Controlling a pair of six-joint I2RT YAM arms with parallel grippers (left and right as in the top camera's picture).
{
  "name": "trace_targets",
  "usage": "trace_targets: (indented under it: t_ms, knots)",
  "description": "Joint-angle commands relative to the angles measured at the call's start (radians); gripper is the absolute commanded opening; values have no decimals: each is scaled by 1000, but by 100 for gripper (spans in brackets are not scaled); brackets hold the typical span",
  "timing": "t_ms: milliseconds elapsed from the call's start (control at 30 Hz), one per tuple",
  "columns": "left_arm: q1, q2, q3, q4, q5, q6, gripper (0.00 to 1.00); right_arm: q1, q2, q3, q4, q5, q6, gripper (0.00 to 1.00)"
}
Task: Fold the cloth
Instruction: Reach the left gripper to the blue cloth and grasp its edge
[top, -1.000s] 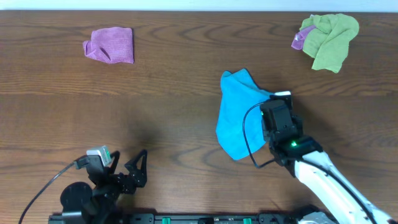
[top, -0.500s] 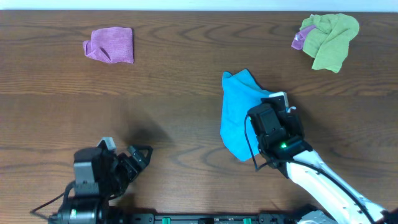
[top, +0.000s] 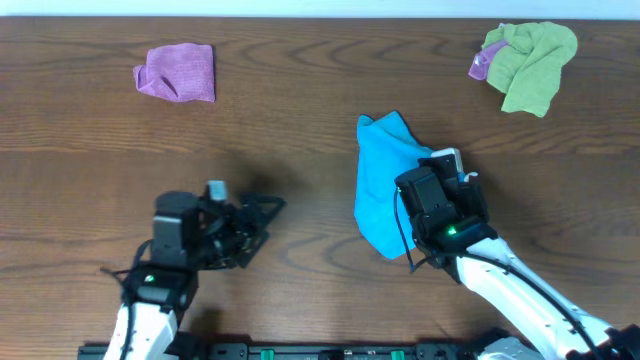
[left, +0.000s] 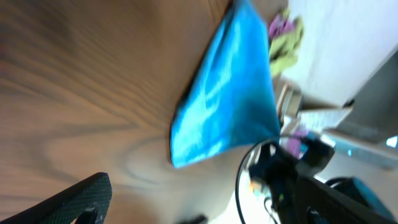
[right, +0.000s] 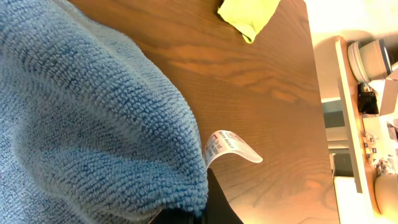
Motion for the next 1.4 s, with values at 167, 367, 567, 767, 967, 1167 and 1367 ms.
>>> trace_targets:
  t_ms: [167,367,567,767,967,1167,1367]
  knots:
    - [-215,195,8,215,-31,-138,95,8,0,24,0,26,-8,1]
    - [-307,356,8,401,-55,-213,95,8,0,24,0,26,-8,1]
    - [-384,520,8,616,-56,-322,95,8,0,24,3,26,-8,1]
    - [-471,642,8,753,-86,-409,95,8,0,24,3,26,-8,1]
    - [-514,724,11,855,-126,-457,95,8,0,24,4,26,-7,1]
    - [-557,779,31,887,-187,-473,95,8,0,24,7,26,-7,1]
    - [-617,808,89,862,-264,-464,95,8,0,24,7,26,-7,1]
